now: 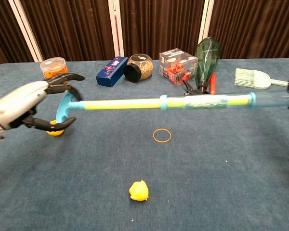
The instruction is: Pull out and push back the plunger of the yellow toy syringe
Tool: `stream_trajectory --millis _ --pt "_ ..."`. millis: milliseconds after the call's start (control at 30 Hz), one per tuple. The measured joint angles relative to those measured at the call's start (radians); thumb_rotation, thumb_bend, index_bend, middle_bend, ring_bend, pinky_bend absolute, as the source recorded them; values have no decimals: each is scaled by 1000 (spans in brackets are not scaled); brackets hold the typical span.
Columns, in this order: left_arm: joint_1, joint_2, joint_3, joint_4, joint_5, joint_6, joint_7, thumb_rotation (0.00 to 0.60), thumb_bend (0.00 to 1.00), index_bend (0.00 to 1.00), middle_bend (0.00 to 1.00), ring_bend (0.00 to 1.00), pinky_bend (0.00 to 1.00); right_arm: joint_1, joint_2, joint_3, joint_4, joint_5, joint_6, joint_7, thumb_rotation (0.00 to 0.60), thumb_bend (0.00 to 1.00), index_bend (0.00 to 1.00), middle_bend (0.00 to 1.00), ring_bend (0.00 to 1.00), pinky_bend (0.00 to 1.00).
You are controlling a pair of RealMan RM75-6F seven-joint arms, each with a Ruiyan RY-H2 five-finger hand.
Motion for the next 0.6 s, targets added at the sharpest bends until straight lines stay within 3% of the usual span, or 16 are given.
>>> stream_trajectory --millis 300,600 --pt "72 109 45 -64 24 61 38 600 622 718 92 0 71 -29 48 9 1 14 27 54 600 650 978 26 0 149" --pt "124 163 49 -54 19 109 31 600 608 718 96 0 71 -43 77 16 13 40 24 99 600 650 978 26 0 149"
